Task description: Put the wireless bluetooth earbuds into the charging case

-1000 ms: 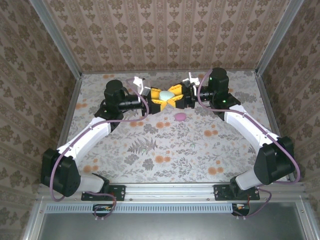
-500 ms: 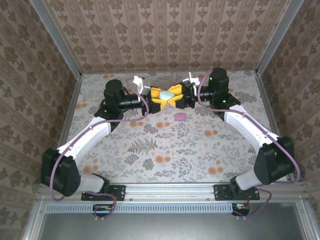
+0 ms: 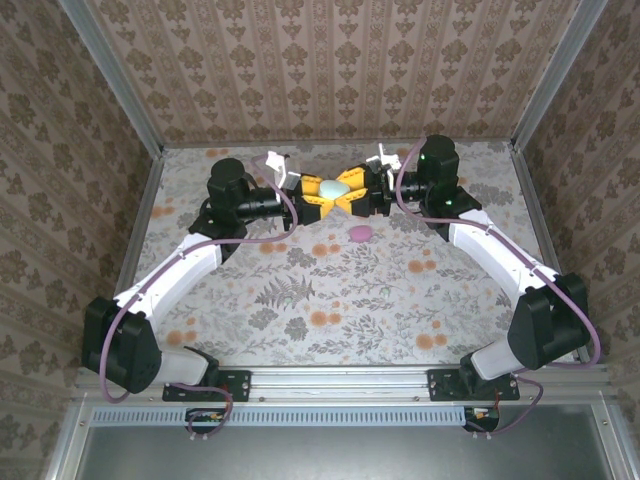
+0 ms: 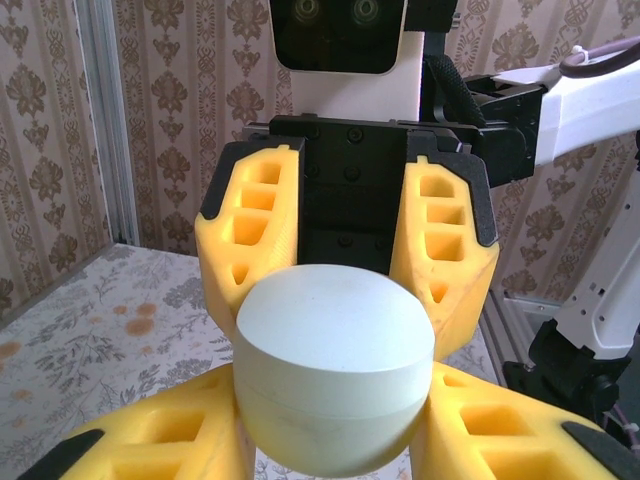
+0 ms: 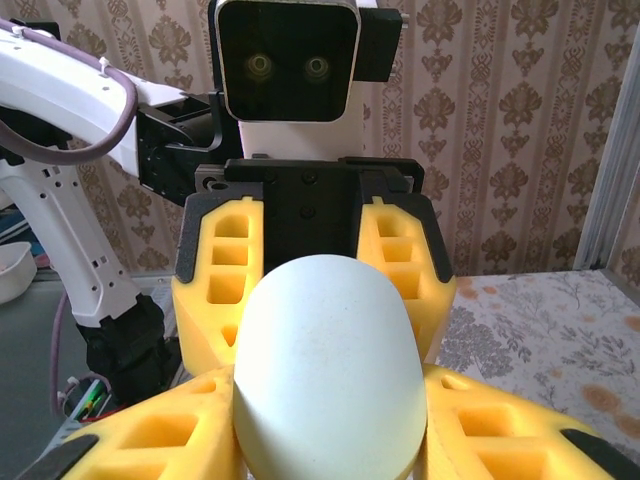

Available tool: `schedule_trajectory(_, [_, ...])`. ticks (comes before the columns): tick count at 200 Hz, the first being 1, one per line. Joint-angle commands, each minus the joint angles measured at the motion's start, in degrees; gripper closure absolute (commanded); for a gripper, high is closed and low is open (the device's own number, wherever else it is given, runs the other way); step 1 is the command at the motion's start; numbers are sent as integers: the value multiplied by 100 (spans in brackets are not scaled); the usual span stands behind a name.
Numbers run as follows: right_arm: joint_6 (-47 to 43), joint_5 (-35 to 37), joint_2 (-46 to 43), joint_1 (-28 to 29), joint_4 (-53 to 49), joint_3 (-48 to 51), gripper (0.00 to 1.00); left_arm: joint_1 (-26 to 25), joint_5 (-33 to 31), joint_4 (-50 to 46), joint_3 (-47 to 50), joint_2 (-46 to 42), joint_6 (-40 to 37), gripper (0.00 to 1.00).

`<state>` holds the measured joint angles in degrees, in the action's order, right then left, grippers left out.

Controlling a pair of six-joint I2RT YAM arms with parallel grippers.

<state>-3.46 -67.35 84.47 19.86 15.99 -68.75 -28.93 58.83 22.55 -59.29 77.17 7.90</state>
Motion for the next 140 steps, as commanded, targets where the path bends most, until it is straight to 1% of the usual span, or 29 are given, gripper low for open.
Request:
schedule_trajectory(1, [-373,-2,-113,61,-460,-32,59,-78,155,163,-189,18,3,65])
schedule_trajectory(36, [-506,47,-91,62,-701,-68,60,-99,149,171,-207,35,14,67])
schedule_trajectory(90, [-550,308,-229,9,-790,17,49,-87,26,147,-155,-26,-42,67])
schedule_trajectory(140, [-559,396,-341,-58,-819,84,47,-79,32,62,-153,-53,-111,67])
